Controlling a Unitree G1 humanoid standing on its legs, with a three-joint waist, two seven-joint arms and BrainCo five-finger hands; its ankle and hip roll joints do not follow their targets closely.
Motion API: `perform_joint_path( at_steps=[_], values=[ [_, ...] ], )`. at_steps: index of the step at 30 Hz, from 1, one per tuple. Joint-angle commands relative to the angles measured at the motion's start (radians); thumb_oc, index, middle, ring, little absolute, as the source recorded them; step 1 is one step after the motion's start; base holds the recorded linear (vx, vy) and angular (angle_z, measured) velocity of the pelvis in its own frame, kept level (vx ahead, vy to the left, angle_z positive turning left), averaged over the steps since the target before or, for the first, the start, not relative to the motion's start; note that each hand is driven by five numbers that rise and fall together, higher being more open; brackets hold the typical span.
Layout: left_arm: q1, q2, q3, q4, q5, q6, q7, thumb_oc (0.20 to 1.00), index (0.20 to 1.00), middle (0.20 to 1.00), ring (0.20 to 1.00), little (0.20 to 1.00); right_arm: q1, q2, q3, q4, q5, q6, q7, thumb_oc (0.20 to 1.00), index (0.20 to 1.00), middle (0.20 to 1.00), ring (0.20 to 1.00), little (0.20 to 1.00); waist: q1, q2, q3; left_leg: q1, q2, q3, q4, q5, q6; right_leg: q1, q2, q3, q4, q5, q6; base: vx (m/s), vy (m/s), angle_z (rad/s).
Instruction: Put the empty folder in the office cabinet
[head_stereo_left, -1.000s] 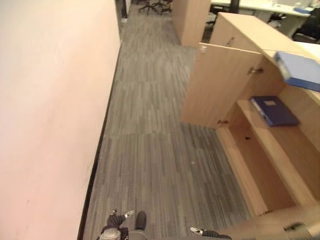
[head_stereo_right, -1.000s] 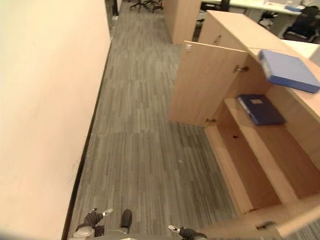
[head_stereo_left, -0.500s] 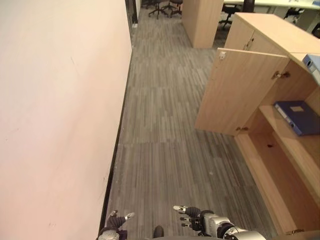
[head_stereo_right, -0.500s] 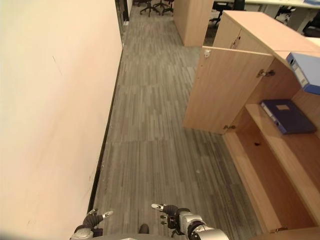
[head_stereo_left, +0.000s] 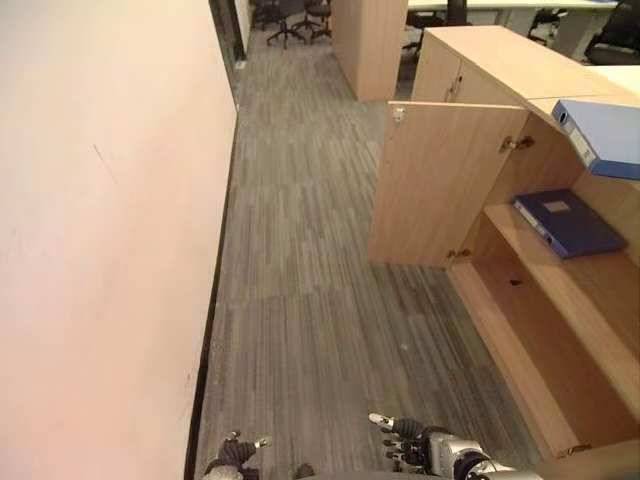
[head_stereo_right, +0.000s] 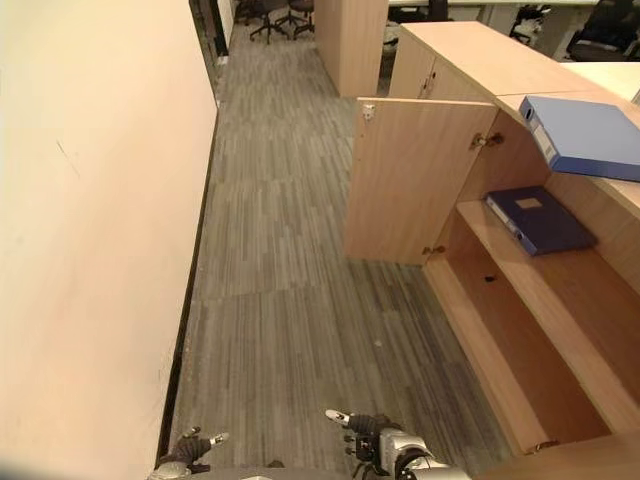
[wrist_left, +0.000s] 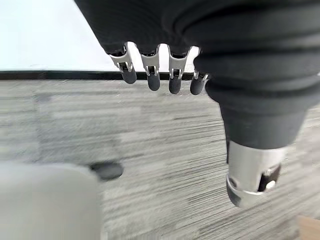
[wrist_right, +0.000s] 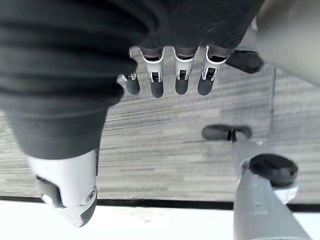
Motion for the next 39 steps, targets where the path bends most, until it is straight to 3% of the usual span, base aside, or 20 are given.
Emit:
perform_joint_path(
  at_steps=[1,4,10,12,14,15,16,17,18,19,20,21,22,24,26,28,32,35,37,39],
  values=[
    [-0.053,-0.023,-0.003,-0.011,0.002,-0.039,0.031,1.0,1.0,1.0,1.0,1.0,-0.016,-0.009,-0.02,-0.009,0.028,-0.013,-0.014,1.0,1.0,1.0,1.0,1.0,-0.021,0.042,0.039,0.11,-0.05,-0.005,-0.04,-0.015,0.025,0.026,-0.001,-0.006,-0.166,0.152,-0.028,0.25,-0.266,0.1],
    [-0.037,-0.027,0.004,-0.011,-0.007,-0.039,0.036,1.0,1.0,1.0,1.0,1.0,0.026,-0.008,-0.021,-0.008,0.03,-0.016,-0.024,1.0,1.0,1.0,1.0,1.0,-0.038,0.023,0.029,0.15,-0.041,-0.048,-0.04,-0.055,0.005,0.081,0.014,-0.008,-0.164,0.186,-0.037,0.28,-0.297,0.0],
    [-0.001,-0.029,0.0,-0.034,0.002,-0.033,0.023,1.0,1.0,1.0,1.0,1.0,0.065,-0.016,-0.018,-0.01,0.022,-0.021,-0.037,1.0,1.0,1.0,1.0,1.0,-0.05,0.003,0.01,0.219,0.022,-0.038,-0.04,-0.105,-0.045,0.126,0.056,-0.049,-0.089,0.145,-0.08,0.23,-0.311,0.03],
    [-0.011,-0.032,-0.002,-0.046,0.004,-0.041,0.008,1.0,1.0,1.0,1.0,1.0,0.08,-0.025,-0.015,-0.008,0.021,-0.033,-0.05,1.0,1.0,1.0,1.0,1.0,-0.056,-0.01,0.003,0.2,0.066,-0.01,0.102,-0.114,-0.091,0.164,0.098,-0.054,-0.075,0.098,-0.117,0.31,-0.522,0.2],
    [-0.009,-0.028,-0.006,-0.061,0.016,-0.045,0.001,1.0,1.0,1.0,1.0,1.0,0.099,-0.023,-0.007,-0.001,0.012,-0.034,-0.043,1.0,1.0,1.0,1.0,1.0,-0.056,-0.022,-0.003,0.158,0.091,0.0,0.262,-0.082,-0.114,0.211,0.122,-0.053,-0.087,0.07,-0.136,0.26,-0.439,0.1],
    [-0.006,-0.004,-0.05,-0.098,0.064,-0.058,-0.016,1.0,1.0,1.0,1.0,1.0,0.109,-0.021,0.0,0.001,0.001,-0.036,-0.039,1.0,1.0,1.0,1.0,1.0,-0.062,-0.036,0.004,0.053,0.138,0.013,0.504,0.016,-0.114,0.251,0.131,-0.044,-0.099,0.049,-0.149,0.22,-0.428,0.03],
    [-0.008,0.007,-0.075,-0.121,0.085,-0.062,-0.03,1.0,1.0,1.0,1.0,1.0,0.11,-0.021,0.003,0.005,-0.003,-0.034,-0.036,1.0,1.0,1.0,1.0,1.0,-0.065,-0.049,0.008,-0.005,0.149,0.018,0.623,0.055,-0.097,0.262,0.131,-0.045,-0.105,0.048,-0.155,0.2,-0.465,0.0],
    [-0.024,0.016,-0.098,-0.154,0.097,-0.085,-0.042,1.0,1.0,1.0,1.0,1.0,0.1,-0.024,0.007,0.017,-0.011,-0.026,-0.028,1.0,1.0,1.0,1.0,1.0,-0.064,-0.066,0.02,-0.088,0.153,0.04,0.763,0.048,-0.056,0.276,0.141,-0.03,-0.108,0.034,-0.17,0.15,-0.339,-0.2],
    [-0.031,0.013,-0.104,-0.16,0.099,-0.094,-0.049,1.0,1.0,1.0,1.0,1.0,0.097,-0.027,0.009,0.027,-0.017,-0.024,-0.024,1.0,1.0,1.0,1.0,1.0,-0.059,-0.065,0.022,-0.113,0.145,0.05,0.77,0.021,-0.043,0.284,0.15,-0.017,-0.109,0.027,-0.174,0.16,-0.274,-0.58],
    [-0.036,0.01,-0.112,-0.158,0.102,-0.102,-0.054,1.0,1.0,1.0,1.0,1.0,0.096,-0.028,0.012,0.035,-0.021,-0.022,-0.022,1.0,1.0,1.0,1.0,1.0,-0.054,-0.063,0.024,-0.128,0.126,0.054,0.732,-0.016,-0.035,0.293,0.16,-0.005,-0.11,0.021,-0.176,0.24,-0.157,-0.68],
    [-0.053,0.004,-0.134,-0.167,0.11,-0.125,-0.075,1.0,1.0,1.0,1.0,1.0,0.102,-0.024,0.015,0.048,-0.027,-0.017,-0.011,1.0,1.0,1.0,1.0,1.0,-0.05,-0.069,0.03,-0.15,0.085,0.064,0.601,-0.086,-0.037,0.33,0.172,0.013,-0.122,0.01,-0.181,0.35,-0.109,-0.65],
    [-0.059,0.006,-0.159,-0.203,0.118,-0.131,-0.098,1.0,1.0,1.0,1.0,1.0,0.106,-0.027,0.026,0.053,-0.036,-0.011,0.0,1.0,1.0,1.0,1.0,1.0,-0.043,-0.062,0.042,-0.155,0.045,0.042,0.41,-0.068,-0.051,0.368,0.193,0.035,-0.128,-0.003,-0.187,0.39,-0.047,-0.54],
    [-0.063,0.011,-0.171,-0.223,0.126,-0.133,-0.11,1.0,1.0,1.0,1.0,1.0,0.103,-0.029,0.033,0.061,-0.041,-0.004,0.01,1.0,1.0,1.0,1.0,1.0,-0.035,-0.048,0.046,-0.156,0.02,0.003,0.267,0.0,-0.067,0.391,0.214,0.052,-0.131,-0.019,-0.194,0.33,0.04,-0.66],
    [-0.076,0.015,-0.187,-0.222,0.131,-0.147,-0.119,1.0,1.0,1.0,1.0,1.0,0.09,-0.032,0.049,0.079,-0.05,0.008,0.022,1.0,1.0,1.0,1.0,1.0,-0.028,-0.032,0.048,-0.18,0.004,-0.074,0.085,0.092,-0.084,0.419,0.237,0.083,-0.123,-0.055,-0.207,0.28,0.039,-0.55],
    [-0.083,0.003,-0.199,-0.212,0.126,-0.171,-0.113,1.0,1.0,1.0,1.0,1.0,0.075,-0.035,0.062,0.101,-0.057,0.017,0.031,1.0,1.0,1.0,1.0,1.0,-0.029,-0.026,0.048,-0.247,0.006,-0.104,0.024,0.137,-0.088,0.457,0.248,0.123,-0.112,-0.084,-0.212,0.31,0.03,-0.53],
    [-0.079,-0.018,-0.205,-0.2,0.119,-0.191,-0.103,1.0,1.0,1.0,1.0,1.0,0.082,-0.028,0.079,0.121,-0.071,0.02,0.04,1.0,1.0,1.0,1.0,1.0,-0.024,-0.022,0.043,-0.28,0.014,-0.118,0.025,0.145,-0.087,0.493,0.252,0.169,-0.103,-0.109,-0.211,0.33,0.058,-0.63],
    [-0.044,-0.033,-0.213,-0.229,0.115,-0.196,-0.114,1.0,1.0,1.0,1.0,1.0,0.11,-0.013,0.091,0.141,-0.091,0.019,0.04,1.0,1.0,1.0,1.0,1.0,-0.003,-0.008,0.016,-0.188,0.029,-0.113,-0.03,0.172,-0.087,0.537,0.262,0.213,-0.122,-0.13,-0.201,0.31,0.12,-0.88],
    [-0.036,-0.026,-0.221,-0.241,0.112,-0.196,-0.116,1.0,1.0,1.0,1.0,1.0,0.123,0.0,0.081,0.136,-0.085,0.013,0.027,1.0,1.0,1.0,1.0,1.0,0.002,-0.004,-0.018,-0.118,0.027,-0.079,-0.04,0.207,-0.077,0.547,0.249,0.231,-0.148,-0.142,-0.178,0.27,0.229,-0.47],
    [-0.04,-0.021,-0.222,-0.244,0.108,-0.198,-0.115,1.0,1.0,1.0,1.0,1.0,0.115,0.006,0.079,0.134,-0.082,0.009,0.024,1.0,1.0,1.0,1.0,1.0,0.003,-0.01,-0.038,-0.095,0.014,-0.057,-0.04,0.198,-0.064,0.543,0.23,0.245,-0.154,-0.155,-0.154,0.27,0.258,-0.3],
    [-0.04,-0.021,-0.201,-0.266,0.091,-0.188,-0.108,1.0,1.0,1.0,1.0,1.0,0.096,0.013,0.074,0.133,-0.077,0.004,0.013,1.0,1.0,1.0,1.0,1.0,0.007,-0.015,-0.059,-0.062,-0.015,-0.038,-0.04,0.171,-0.04,0.538,0.19,0.25,-0.136,-0.176,-0.107,0.27,0.263,-0.42]
  ],
)
